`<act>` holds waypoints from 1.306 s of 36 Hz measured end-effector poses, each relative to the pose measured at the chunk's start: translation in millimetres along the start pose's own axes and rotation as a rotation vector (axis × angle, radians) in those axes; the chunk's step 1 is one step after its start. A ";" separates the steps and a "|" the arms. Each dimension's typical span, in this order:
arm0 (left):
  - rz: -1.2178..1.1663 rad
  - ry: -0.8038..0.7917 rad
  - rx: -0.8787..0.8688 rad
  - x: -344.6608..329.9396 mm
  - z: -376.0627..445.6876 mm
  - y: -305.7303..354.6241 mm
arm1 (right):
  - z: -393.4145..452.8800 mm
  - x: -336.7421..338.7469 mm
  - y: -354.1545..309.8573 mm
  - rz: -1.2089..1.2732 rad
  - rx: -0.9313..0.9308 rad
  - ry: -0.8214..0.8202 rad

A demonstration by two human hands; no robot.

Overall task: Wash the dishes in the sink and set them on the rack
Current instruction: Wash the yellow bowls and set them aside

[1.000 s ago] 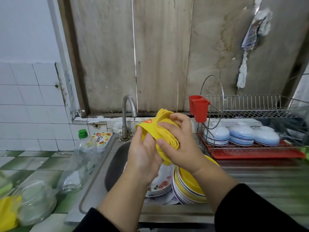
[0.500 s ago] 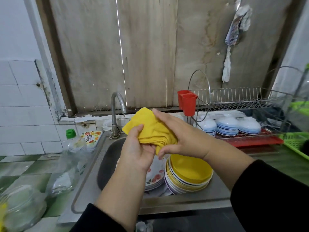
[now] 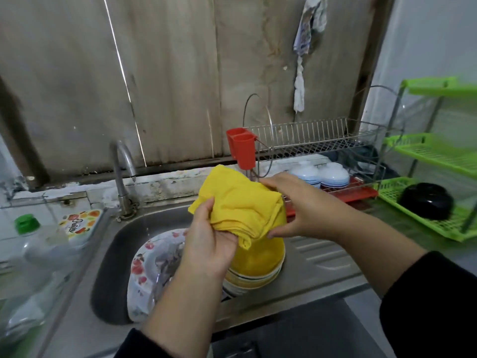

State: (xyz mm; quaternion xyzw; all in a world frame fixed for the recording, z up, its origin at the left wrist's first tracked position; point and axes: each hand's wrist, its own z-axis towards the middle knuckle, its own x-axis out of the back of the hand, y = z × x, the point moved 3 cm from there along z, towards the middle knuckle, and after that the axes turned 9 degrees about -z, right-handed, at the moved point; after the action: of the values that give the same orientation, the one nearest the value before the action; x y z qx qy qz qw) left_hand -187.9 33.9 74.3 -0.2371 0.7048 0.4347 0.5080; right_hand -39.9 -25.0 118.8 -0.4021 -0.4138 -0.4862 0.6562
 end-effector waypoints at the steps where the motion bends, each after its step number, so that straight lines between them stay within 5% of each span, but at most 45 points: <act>1: 0.020 -0.029 0.032 -4.6 2.5 -7.3 | -4.3 2.6 7.9 0.005 -0.015 0.015; 10: 0.267 -0.055 0.173 -45.2 36.2 -68.4 | -38.7 23.1 80.5 -0.098 -0.058 0.218; 21: 0.464 0.117 0.336 -70.4 101.6 -140.4 | -82.0 13.7 169.7 -0.464 -0.241 0.440; 32: 0.504 0.136 0.394 -99.9 144.8 -205.9 | -127.0 -15.8 264.2 -0.601 -0.455 0.305; 47: 0.575 0.120 0.503 -131.0 209.8 -289.9 | -133.3 -29.8 356.1 -0.681 -0.679 0.352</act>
State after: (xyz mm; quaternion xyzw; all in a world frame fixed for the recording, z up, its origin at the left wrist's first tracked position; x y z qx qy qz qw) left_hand 192.7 51.2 65.1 0.0770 0.8556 0.3585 0.3654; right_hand 320.6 -67.4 1.8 -0.3470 -0.2233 -0.8398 0.3529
